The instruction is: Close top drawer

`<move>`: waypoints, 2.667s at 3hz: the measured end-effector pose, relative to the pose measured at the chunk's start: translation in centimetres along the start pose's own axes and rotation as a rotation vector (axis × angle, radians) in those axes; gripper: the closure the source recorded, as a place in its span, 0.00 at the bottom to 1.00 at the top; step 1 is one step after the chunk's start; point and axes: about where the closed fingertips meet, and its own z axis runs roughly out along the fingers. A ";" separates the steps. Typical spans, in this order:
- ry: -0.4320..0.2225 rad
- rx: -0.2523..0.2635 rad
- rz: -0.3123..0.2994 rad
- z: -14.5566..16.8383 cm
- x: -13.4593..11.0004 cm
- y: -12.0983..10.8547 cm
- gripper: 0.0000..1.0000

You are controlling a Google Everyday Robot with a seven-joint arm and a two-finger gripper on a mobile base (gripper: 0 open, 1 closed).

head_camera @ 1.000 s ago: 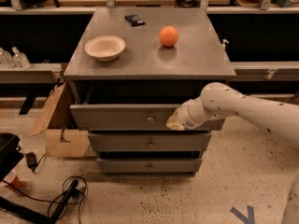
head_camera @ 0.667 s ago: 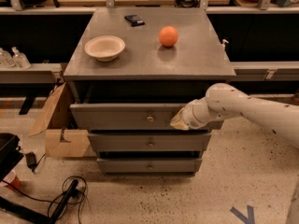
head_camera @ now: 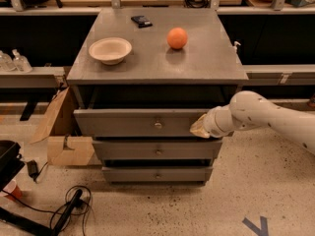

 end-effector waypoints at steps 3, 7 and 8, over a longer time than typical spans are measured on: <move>0.000 -0.012 -0.003 0.6 -0.2 0.4 0.28; 0.000 -0.021 -0.005 1.0 -0.2 0.8 0.18; -0.001 -0.025 -0.005 1.1 -0.3 0.9 0.41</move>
Offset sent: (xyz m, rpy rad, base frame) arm -0.0003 0.0017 -0.0014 0.0002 0.0027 0.0030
